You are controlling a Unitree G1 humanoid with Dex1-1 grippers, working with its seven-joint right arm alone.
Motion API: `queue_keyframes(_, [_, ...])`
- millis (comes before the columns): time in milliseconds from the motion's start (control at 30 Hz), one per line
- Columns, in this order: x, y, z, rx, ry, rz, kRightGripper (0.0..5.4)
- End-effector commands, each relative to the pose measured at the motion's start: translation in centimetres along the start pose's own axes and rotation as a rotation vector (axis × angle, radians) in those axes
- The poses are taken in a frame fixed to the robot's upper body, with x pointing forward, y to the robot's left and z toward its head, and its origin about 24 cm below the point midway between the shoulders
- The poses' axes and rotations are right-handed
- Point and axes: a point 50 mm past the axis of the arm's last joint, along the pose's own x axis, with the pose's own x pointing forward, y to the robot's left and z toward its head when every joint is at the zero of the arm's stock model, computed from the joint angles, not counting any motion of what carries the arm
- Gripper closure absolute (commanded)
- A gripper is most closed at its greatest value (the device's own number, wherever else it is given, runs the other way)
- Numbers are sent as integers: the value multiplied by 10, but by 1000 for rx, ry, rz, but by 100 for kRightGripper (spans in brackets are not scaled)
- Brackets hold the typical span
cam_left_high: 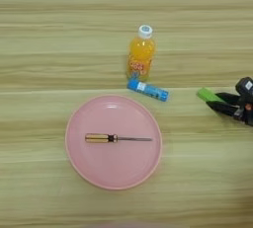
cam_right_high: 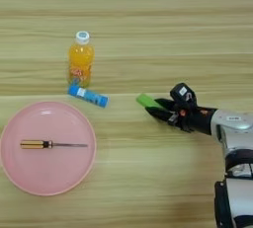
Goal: Move the objects on the table
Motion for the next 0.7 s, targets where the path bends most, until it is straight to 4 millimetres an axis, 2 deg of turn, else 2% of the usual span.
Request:
queue_keyframes(33, [-7, -17, 32, -105, -60, -59, 401])
queue_keyframes(233, [-10, -19, 42, -132, -113, -58, 401])
queue_keyframes(467, [-12, -12, 75, -234, -257, 4, 401])
queue_keyframes(700, [-10, 26, 116, -412, -390, 145, 401])
